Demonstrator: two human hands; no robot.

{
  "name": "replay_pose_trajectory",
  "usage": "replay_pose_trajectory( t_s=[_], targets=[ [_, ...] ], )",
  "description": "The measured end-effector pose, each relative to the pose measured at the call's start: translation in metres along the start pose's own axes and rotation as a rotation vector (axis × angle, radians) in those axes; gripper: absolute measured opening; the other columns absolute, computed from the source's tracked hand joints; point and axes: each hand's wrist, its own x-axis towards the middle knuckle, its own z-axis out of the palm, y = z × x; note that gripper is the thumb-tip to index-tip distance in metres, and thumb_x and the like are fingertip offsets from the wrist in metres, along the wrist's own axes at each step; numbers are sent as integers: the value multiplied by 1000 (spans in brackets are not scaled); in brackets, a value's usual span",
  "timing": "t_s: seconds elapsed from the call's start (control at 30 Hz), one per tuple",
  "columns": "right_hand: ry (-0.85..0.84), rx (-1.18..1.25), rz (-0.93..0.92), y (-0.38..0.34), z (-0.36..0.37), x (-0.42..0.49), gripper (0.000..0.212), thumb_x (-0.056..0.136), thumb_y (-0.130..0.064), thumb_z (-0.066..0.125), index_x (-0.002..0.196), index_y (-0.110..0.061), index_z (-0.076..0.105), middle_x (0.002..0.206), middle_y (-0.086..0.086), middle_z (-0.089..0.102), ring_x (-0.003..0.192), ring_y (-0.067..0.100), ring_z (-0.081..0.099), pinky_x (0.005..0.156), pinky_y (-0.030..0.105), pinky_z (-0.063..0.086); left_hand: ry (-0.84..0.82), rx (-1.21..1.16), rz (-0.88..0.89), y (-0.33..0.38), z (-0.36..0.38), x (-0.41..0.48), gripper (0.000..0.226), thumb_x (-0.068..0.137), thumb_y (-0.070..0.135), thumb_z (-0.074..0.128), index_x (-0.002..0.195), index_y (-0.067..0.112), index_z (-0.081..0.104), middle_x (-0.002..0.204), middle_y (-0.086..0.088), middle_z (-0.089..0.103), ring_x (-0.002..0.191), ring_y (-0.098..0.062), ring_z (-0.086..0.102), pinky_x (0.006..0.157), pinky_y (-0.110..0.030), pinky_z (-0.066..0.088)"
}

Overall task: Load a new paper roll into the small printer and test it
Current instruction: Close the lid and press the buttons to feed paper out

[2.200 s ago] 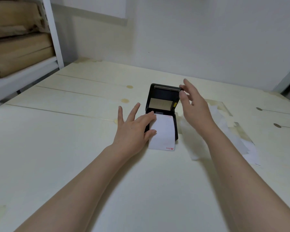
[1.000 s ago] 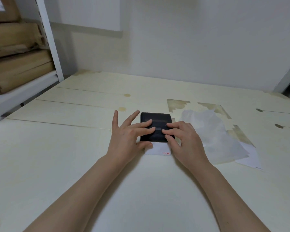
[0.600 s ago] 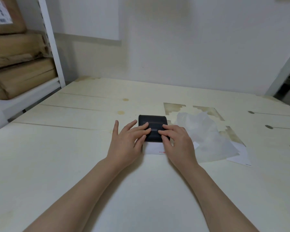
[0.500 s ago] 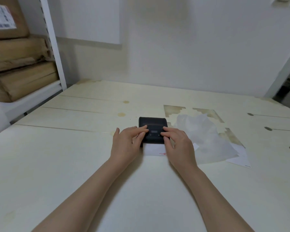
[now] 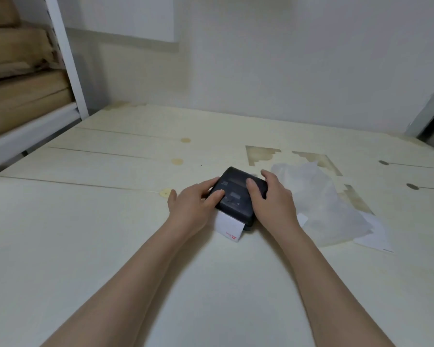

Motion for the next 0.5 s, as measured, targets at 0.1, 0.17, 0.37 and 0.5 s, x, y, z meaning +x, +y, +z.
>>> replay_pose_trajectory(
  t_s=[0.1,0.17,0.37,0.5],
  targets=[
    [-72,-67,0,0,-2,2,54,93,-52,47,138,-24,43,129,2,56,113,19,52,88,29,41,-16,-125,22,-2,-3,2,28,95,39,51,120,44,62,109,19,73,107,-4,64,107,-45,39],
    [-60,-15,-3,-1,-8,1,49,90,-50,55,131,-24,47,122,-2,58,106,15,55,83,27,42,-18,-184,28,-2,-4,2,28,94,34,56,120,41,65,110,18,73,106,-3,65,100,-39,47],
    [-88,310,113,1,-27,-2,38,83,-60,58,105,-29,52,104,-3,67,89,14,62,70,27,44,-106,-302,52,-6,-13,0,33,93,27,62,124,39,63,111,19,71,108,8,62,95,-26,47],
    [-241,311,119,0,-33,-8,44,86,-56,57,125,-38,48,101,-8,64,82,6,62,61,20,43,-170,-298,62,-6,-17,-4,40,92,29,64,131,40,58,113,18,69,109,14,57,92,-22,46]
  ],
)
